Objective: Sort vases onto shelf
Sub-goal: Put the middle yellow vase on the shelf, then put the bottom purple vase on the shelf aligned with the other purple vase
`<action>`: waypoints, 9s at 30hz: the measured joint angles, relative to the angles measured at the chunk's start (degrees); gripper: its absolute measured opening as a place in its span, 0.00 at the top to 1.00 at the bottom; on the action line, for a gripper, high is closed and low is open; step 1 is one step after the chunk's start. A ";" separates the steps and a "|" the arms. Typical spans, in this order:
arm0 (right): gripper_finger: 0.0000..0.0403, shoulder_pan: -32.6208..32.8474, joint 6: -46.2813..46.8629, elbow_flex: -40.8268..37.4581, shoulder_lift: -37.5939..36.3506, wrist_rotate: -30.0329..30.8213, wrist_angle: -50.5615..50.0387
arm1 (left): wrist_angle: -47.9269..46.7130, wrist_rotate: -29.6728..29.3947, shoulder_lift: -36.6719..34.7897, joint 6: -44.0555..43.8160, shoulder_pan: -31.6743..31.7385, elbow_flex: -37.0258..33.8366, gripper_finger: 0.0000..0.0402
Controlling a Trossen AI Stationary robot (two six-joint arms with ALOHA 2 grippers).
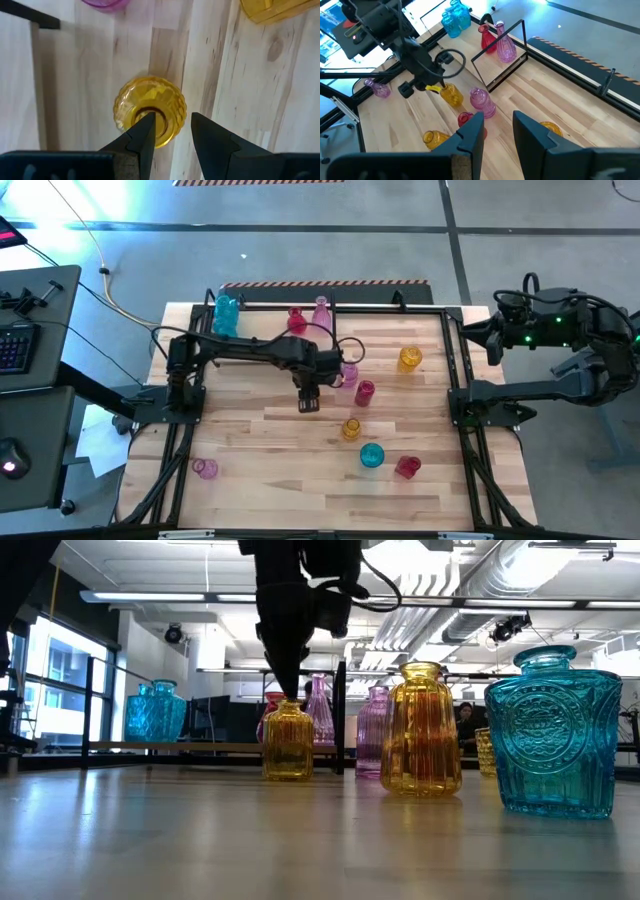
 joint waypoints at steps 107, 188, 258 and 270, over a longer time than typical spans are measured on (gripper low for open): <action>0.78 0.00 1.20 0.00 0.02 0.88 1.26 | -8.71 -11.83 -6.11 1.08 37.56 0.17 0.94; 0.78 0.00 2.64 -0.02 0.12 2.34 0.61 | 3.68 -11.77 -24.42 -1.25 37.91 -19.26 0.94; 0.78 0.02 2.87 -0.02 0.13 2.21 0.65 | 2.36 -4.10 -19.87 -0.79 41.27 -15.52 0.71; 0.78 0.00 2.80 -0.02 0.13 2.21 0.69 | 1.45 -5.76 -20.48 0.61 40.80 -11.65 0.70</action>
